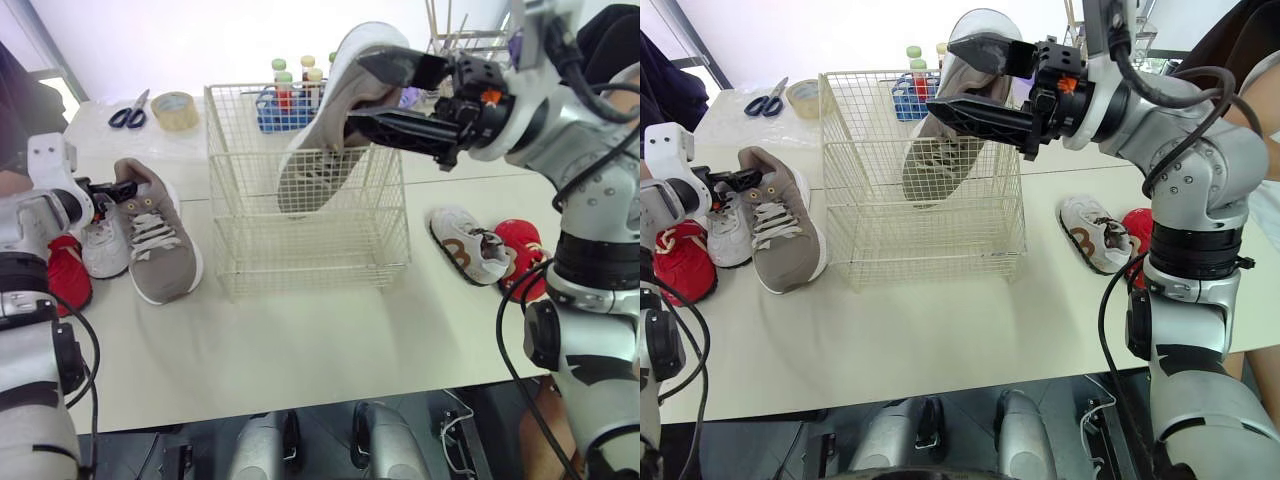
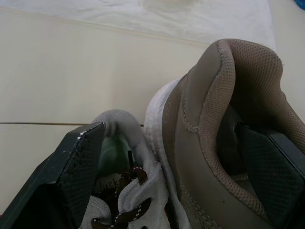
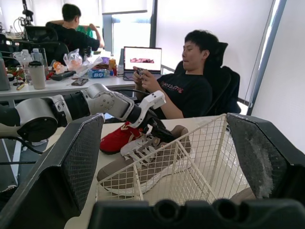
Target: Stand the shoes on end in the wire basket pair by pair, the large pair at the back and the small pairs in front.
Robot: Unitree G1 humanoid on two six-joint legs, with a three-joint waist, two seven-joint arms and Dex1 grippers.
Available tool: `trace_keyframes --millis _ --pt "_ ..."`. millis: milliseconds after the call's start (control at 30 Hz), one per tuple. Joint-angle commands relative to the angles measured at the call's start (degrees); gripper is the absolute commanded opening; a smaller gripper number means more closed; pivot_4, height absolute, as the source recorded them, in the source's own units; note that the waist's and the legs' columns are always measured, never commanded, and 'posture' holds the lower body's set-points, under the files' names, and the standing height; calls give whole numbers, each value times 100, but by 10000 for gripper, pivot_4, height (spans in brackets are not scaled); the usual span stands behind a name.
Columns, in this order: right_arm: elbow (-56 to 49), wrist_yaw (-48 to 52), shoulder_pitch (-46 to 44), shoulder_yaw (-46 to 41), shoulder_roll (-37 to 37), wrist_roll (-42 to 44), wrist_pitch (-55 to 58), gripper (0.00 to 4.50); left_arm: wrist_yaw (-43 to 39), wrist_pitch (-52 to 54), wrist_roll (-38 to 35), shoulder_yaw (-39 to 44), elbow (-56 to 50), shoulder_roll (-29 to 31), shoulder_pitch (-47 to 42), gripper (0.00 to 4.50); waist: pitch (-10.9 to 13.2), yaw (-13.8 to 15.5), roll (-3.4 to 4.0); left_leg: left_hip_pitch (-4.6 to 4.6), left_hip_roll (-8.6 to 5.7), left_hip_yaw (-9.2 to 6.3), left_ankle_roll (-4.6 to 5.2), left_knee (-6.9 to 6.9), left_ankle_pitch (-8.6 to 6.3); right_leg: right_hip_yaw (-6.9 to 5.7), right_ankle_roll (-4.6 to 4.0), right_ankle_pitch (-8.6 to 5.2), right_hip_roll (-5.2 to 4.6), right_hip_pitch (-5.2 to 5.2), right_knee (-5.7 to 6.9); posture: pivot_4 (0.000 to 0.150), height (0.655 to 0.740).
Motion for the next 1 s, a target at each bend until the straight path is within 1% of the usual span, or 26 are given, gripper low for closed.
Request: trace_keyframes --millis 33,67,100,133,200,233,300,333,400,567,667,800,900,1000 --pt "-124 -39 -118 -110 -95 48 -133 44265 -126 -263 293 -90 413 31 -199 45000 0 0 0 0 0 0 0 0 0 0 0 0 0 0 0 1500 7400" --pt "-137 -55 -105 -114 -96 52 -141 44265 -159 -354 358 -113 557 9 -268 45000 0 0 0 0 0 0 0 0 0 0 0 0 0 0 0 1500 7400" --pt "-143 -72 -97 -118 -93 55 -146 44815 -203 -456 443 -165 708 -15 -350 42394 0 0 0 0 0 0 0 0 0 0 0 0 0 0 0 1500 7400" --pt "-152 -85 -89 -119 -93 57 -151 45000 -255 -548 521 -213 834 -39 -421 39326 0 0 0 0 0 0 0 0 0 0 0 0 0 0 1 1500 7400" --pt "-168 -103 -76 -116 -98 56 -165 45000 -368 -740 676 -324 1087 -94 -577 31678 0 0 0 0 0 1 0 2 0 0 0 0 0 0 2 1500 7400" --pt "-169 -113 -74 -111 -101 45 -180 45000 -405 -817 730 -358 1218 -122 -667 25742 0 0 0 0 0 1 0 2 0 0 0 0 0 0 2 1500 7400" --pt "-168 -131 -74 -103 -109 21 -211 45000 -455 -948 829 -386 1435 -157 -819 16082 0 -2 0 0 0 2 0 3 0 0 0 0 0 -1 2 1500 7400" --pt "-168 -142 -73 -102 -111 14 -222 45000 -473 -1000 863 -386 1524 -166 -888 10220 0 -8 0 0 0 2 1 3 0 0 0 0 0 -1 3 1500 7400" --pt "-172 -162 -69 -104 -109 14 -235 45000 -504 -1077 929 -380 1667 -178 -1007 721 0 -14 0 0 1 3 1 3 0 0 0 0 1 -2 7 1500 7400" --pt "-191 -220 -43 -108 -111 10 -261 45000 -483 -1223 1037 -307 1698 -136 -1240 299 1 -11 -3 0 1 4 4 5 -1 0 1 0 0 -2 8 1500 7400" --pt "-235 -253 13 -116 -117 15 -268 45000 -266 -1225 794 29 1190 -105 -1457 299 7 -8 -15 -7 2 2 5 7 -1 -1 1 0 0 -5 9 1500 7400" --pt "-243 -279 48 -96 -124 7 -291 45000 270 -936 303 640 -282 -244 -1476 299 14 15 -44 -62 4 -18 6 26 0 -17 1 2 0 -39 22 1500 7400" --pt "-211 -265 46 -87 -133 12 -292 45000 716 -960 36 1004 -1336 -479 -1440 299 15 27 -46 -69 -3 -21 10 27 -1 -19 2 2 -5 -38 13 1500 7400" --pt "-214 -267 76 -87 -181 25 -213 45000 1124 -1312 -236 1354 -2303 -748 -1695 299 15 21 -46 -68 -4 -21 12 26 -2 -19 3 2 -4 -33 6 1500 7400"
